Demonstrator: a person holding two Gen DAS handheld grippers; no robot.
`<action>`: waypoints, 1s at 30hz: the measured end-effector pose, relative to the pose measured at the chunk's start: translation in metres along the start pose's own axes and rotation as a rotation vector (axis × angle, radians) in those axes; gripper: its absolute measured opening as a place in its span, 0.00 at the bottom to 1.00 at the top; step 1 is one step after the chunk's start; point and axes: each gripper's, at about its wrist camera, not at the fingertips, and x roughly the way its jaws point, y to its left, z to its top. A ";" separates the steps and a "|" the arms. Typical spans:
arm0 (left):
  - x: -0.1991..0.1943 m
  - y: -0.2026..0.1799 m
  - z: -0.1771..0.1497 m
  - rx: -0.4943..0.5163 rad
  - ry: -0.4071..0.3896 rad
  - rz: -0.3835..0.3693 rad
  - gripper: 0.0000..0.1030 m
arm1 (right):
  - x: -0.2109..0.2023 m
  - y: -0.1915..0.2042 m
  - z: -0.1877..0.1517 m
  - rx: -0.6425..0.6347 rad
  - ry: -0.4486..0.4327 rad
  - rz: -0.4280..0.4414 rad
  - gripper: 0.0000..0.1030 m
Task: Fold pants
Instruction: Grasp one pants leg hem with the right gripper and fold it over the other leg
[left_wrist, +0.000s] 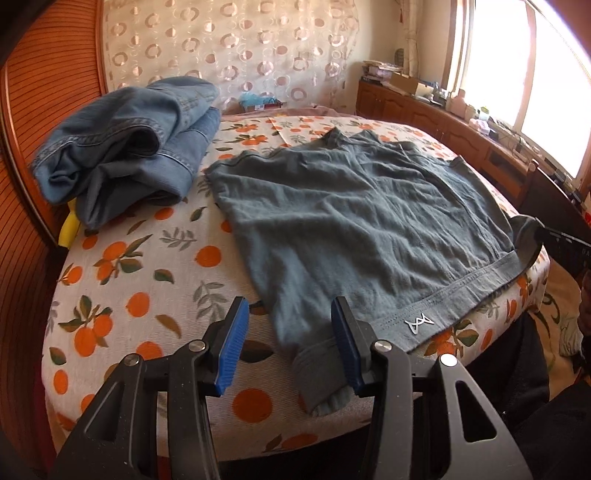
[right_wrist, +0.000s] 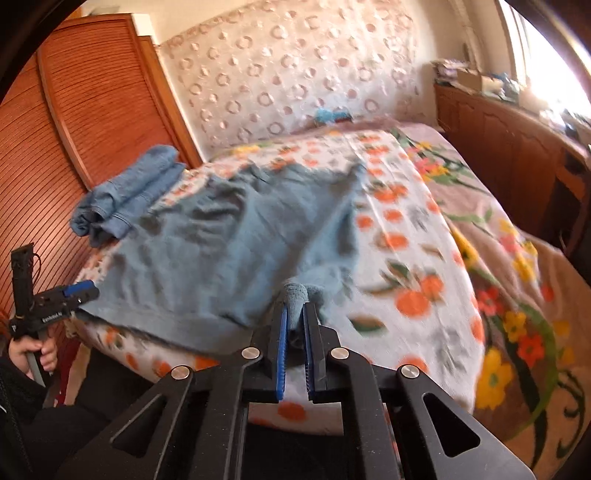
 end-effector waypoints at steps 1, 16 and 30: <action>-0.002 0.002 0.000 -0.005 -0.005 -0.001 0.46 | 0.001 0.007 0.005 -0.016 -0.008 0.013 0.07; -0.020 0.030 -0.008 -0.067 -0.037 0.034 0.46 | 0.037 0.118 0.048 -0.232 -0.044 0.235 0.07; -0.040 0.057 -0.009 -0.122 -0.073 0.085 0.46 | 0.104 0.189 0.053 -0.327 0.045 0.464 0.07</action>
